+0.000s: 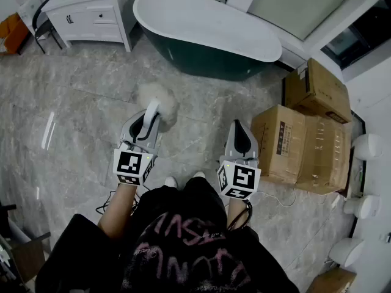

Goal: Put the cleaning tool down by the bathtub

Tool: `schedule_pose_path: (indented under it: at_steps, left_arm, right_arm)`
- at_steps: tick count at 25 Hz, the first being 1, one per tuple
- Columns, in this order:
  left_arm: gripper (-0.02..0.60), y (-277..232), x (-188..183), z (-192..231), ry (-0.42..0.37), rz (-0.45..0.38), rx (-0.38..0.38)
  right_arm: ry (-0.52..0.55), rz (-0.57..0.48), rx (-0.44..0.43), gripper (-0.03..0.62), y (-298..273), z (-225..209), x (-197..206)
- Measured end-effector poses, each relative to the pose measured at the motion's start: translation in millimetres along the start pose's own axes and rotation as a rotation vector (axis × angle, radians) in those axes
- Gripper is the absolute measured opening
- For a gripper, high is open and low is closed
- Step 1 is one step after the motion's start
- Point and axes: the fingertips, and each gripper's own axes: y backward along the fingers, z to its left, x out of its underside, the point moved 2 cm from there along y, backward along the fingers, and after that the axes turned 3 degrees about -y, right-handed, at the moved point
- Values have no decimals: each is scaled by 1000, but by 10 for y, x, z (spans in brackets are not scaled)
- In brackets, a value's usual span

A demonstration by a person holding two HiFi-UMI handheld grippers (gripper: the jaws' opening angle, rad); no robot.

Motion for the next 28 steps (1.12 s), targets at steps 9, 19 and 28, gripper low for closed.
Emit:
schedule_pose_path:
  at_steps: [9,19,28]
  left_arm:
    - [86,-110,0,17,-5,-6,18]
    - [86,-522,203,53,-5,32,21]
    - [86,-1579,370,2,-23,157,48]
  right_arm:
    - [9,-5,16,11,-111,-47,-10]
    - [-4,-39,-21,12,-512,-212,95]
    - [-45,38,-20,14,-1355,-894,378]
